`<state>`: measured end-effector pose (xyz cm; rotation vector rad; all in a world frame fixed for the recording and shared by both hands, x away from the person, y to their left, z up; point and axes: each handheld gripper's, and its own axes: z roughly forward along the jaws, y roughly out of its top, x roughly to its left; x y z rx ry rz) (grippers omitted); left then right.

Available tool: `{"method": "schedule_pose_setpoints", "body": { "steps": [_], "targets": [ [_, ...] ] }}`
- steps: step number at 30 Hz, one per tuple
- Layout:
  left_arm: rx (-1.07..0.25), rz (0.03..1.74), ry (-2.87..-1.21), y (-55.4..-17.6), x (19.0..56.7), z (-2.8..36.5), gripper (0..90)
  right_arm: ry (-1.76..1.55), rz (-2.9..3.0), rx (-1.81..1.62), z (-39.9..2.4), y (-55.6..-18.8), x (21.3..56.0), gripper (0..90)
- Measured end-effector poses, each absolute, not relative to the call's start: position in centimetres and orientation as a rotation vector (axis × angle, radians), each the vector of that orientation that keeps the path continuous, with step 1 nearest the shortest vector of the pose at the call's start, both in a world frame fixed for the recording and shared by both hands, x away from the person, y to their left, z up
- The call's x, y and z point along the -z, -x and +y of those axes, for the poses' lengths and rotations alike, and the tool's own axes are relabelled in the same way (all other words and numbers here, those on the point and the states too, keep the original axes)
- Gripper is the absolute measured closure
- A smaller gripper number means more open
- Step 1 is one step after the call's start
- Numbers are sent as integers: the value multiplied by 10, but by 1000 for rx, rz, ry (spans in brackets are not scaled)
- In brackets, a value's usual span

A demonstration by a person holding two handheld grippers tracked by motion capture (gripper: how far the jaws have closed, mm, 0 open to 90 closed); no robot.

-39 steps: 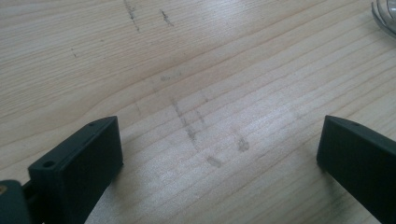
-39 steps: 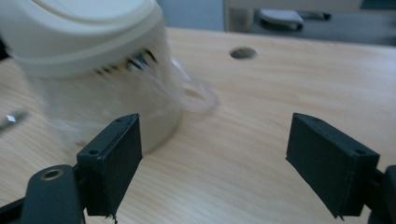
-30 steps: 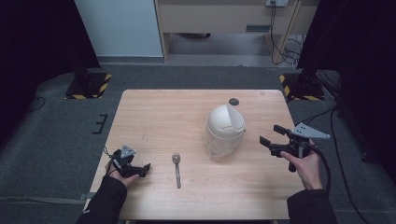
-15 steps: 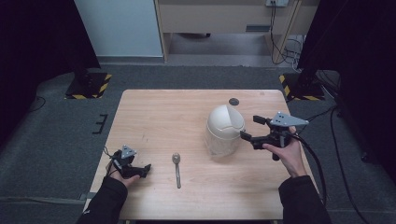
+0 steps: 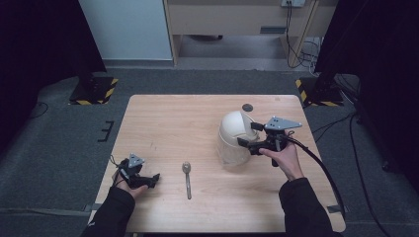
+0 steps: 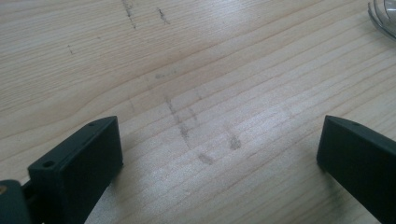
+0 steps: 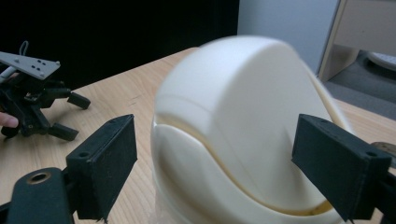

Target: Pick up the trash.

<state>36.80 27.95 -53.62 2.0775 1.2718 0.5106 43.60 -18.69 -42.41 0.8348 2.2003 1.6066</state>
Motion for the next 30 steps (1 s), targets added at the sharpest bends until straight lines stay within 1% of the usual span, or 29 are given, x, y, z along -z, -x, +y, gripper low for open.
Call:
{"method": "schedule_pose_setpoints", "body": {
  "steps": [10,19,26,30],
  "targets": [
    [-511,1272,-2077,-368,536,279,0,-872,2255,-1585,-179,-437,435,167],
    [-513,1270,-2077,-368,536,278,0,-925,2258,-1614,-179,-439,436,199],
    [-509,1266,-2077,-368,536,279,0,-941,2243,-1626,-186,-438,431,207],
    [-499,1280,-2072,-369,535,279,12,-947,2156,-1660,-205,-430,417,209]
  ]
}}
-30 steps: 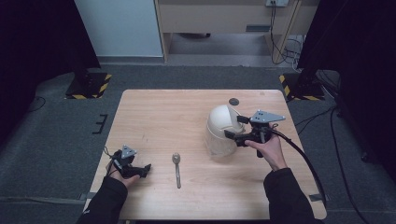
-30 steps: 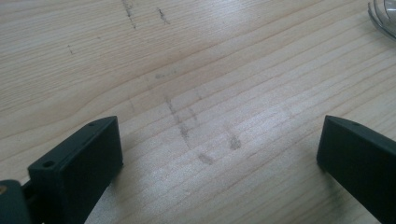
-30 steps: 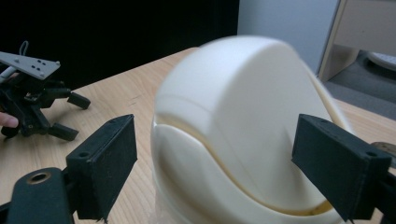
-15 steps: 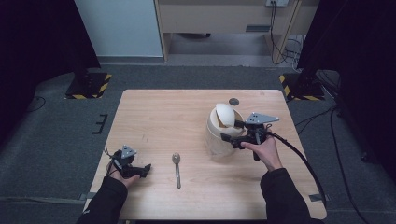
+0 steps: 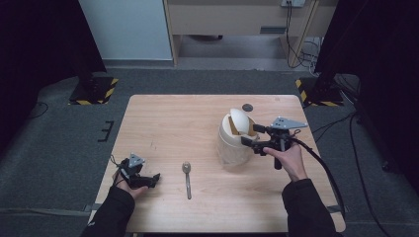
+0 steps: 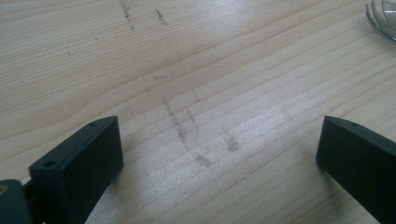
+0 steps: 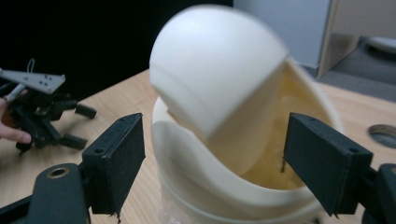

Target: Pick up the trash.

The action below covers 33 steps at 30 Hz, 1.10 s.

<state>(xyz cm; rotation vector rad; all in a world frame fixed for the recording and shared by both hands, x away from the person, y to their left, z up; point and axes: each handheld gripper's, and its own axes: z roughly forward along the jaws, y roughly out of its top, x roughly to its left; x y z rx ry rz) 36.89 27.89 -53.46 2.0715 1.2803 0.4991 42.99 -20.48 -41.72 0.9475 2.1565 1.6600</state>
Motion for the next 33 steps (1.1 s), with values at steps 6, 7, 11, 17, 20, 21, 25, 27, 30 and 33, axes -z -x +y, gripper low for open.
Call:
{"method": "schedule_pose_setpoints", "body": {
  "steps": [6,7,11,17,20,21,25,27,30,33],
  "targets": [
    [-430,1312,-2026,-368,528,278,157,-987,2050,-1655,-232,-418,406,205],
    [-417,1321,-2020,-368,527,277,172,-992,2035,-1648,-237,-415,407,204],
    [-414,1305,-2015,-366,522,271,229,-1048,2000,-1609,-257,-404,414,199],
    [-493,1224,-1968,-360,502,248,282,-1137,2045,-1504,-278,-385,443,194],
    [-511,1200,-1961,-357,498,239,306,-1172,2066,-1451,-284,-377,458,196],
    [-512,1190,-1962,-356,497,235,306,-1172,2066,-1451,-284,-377,458,196],
    [-482,1171,-1955,-354,496,211,329,-1213,2068,-1398,-292,-371,472,199],
    [-452,1169,-1956,-354,497,203,335,-1230,2053,-1392,-296,-370,474,203],
    [-428,1176,-1959,-354,498,194,337,-1252,2036,-1371,-301,-369,477,204],
    [-408,1193,-1965,-354,500,182,343,-1264,2039,-1330,-304,-368,480,204]
  ]
}}
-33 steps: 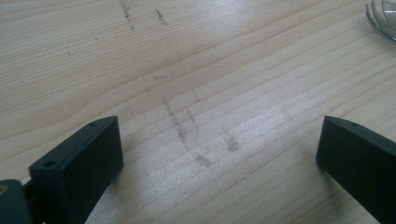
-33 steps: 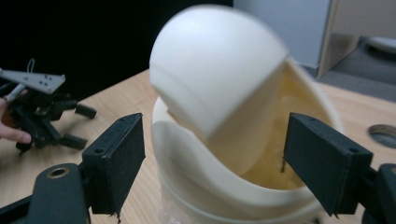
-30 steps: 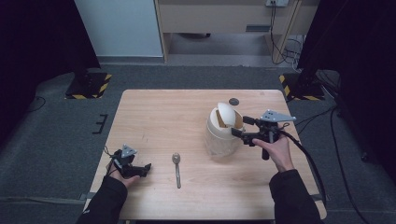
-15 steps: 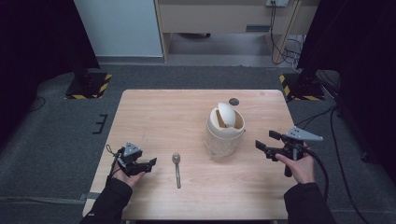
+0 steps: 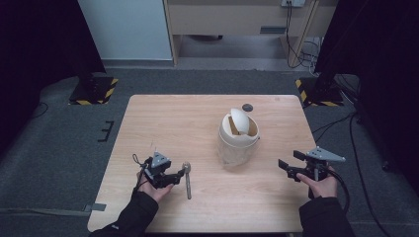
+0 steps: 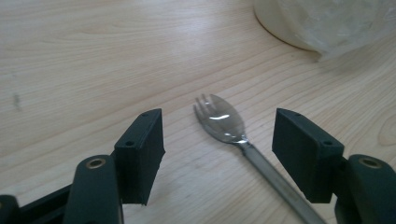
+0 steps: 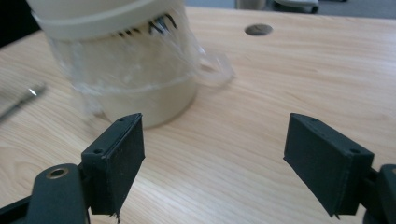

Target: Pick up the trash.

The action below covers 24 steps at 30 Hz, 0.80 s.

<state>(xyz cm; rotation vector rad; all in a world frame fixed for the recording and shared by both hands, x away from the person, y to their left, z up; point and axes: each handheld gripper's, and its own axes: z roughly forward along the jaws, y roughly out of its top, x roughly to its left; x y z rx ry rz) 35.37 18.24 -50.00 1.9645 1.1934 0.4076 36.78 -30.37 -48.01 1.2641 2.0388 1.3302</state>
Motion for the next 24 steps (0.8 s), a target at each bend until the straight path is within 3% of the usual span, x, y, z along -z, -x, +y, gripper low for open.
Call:
{"method": "schedule_pose_setpoints", "body": {
  "steps": [12,22,24],
  "targets": [
    [-410,1225,-2067,-354,520,144,418,-1338,2086,-1160,-309,-373,497,219],
    [-470,1249,-2093,-351,524,142,501,-1346,2072,-1165,-309,-373,498,220],
    [-483,1245,-2100,-352,524,143,552,-1347,2075,-1163,-309,-373,499,220]
  ]
}}
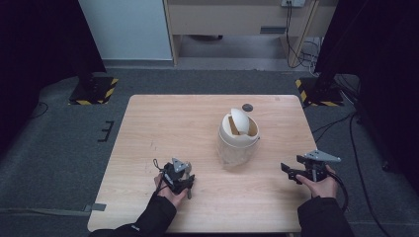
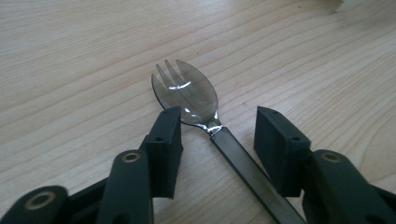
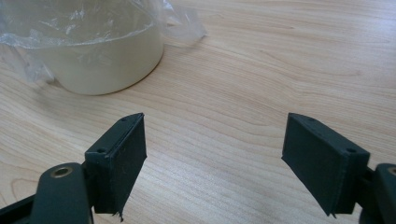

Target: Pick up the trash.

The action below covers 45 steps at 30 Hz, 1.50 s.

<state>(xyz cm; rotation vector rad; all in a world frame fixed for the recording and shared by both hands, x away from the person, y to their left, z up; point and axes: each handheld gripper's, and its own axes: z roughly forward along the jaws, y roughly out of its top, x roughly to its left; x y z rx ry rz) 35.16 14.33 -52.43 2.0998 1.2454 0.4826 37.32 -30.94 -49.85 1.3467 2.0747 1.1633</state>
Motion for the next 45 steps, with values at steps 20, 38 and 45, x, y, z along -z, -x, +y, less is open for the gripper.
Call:
{"method": "schedule_pose_setpoints", "body": {
  "steps": [20,38,45],
  "targets": [
    [-463,1211,-2064,-357,515,156,797,-1355,2075,-1165,-311,-374,499,225],
    [-554,1005,-1728,-344,447,172,797,-1344,2042,-1200,-312,-375,493,225],
    [-574,952,-1667,-338,433,174,797,-1333,1985,-1246,-313,-374,486,228]
  ]
}}
